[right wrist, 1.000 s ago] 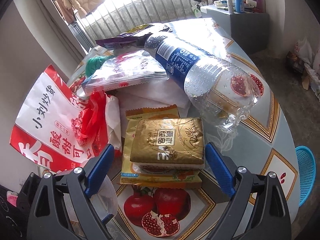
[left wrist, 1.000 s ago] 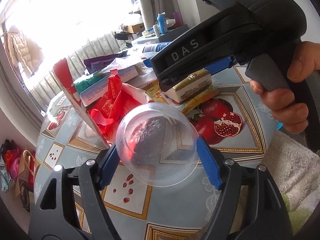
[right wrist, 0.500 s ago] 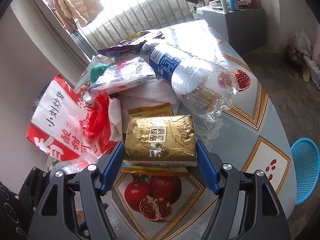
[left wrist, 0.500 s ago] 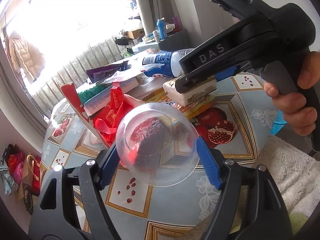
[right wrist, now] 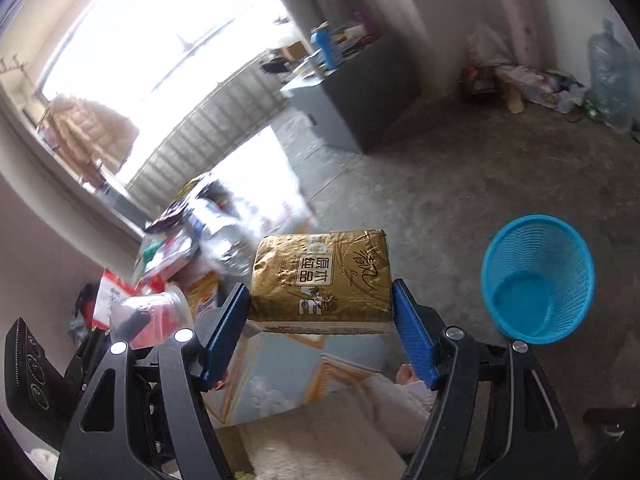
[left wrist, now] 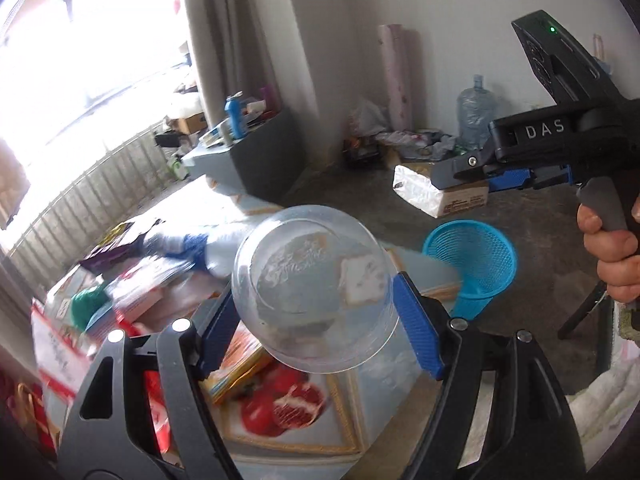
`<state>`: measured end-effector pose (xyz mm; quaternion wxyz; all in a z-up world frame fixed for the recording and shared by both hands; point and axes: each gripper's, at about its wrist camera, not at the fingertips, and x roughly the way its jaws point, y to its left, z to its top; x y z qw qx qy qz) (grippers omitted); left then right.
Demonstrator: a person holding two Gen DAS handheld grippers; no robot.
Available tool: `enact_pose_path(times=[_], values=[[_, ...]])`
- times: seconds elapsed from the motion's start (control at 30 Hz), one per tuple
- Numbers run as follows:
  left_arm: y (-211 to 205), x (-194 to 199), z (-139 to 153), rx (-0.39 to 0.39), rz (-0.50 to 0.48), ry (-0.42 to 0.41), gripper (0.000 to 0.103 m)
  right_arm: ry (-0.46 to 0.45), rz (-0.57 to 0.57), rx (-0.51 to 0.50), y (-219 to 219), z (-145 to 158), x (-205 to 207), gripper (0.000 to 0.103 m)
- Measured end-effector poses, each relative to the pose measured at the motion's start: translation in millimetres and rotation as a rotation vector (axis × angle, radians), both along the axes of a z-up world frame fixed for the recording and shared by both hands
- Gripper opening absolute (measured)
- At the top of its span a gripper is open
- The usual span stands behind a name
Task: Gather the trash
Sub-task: 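Carry the bowl and gold packet to the blue wastebasket and release both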
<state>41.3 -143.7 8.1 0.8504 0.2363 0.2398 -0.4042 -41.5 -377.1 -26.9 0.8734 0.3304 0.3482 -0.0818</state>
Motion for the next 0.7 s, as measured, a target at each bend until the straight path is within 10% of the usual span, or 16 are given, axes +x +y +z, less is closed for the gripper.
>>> enact_pose_path(times=[0.13,0.47,0.7], values=[[-68,6,-6,0.014,-0.129,0.093,0.07,0.022,-0.208,0.09,-65,-20,-40,0.07],[-232,49,-58,0.053,-0.277,0.616,0.07,0.034,-0.496,0.45,-173,-113,-74,0.071],[-307,60,-97,0.09,-0.239,0.652,0.086,0.017,-0.583,0.589,-229,-175,-66,0.088]])
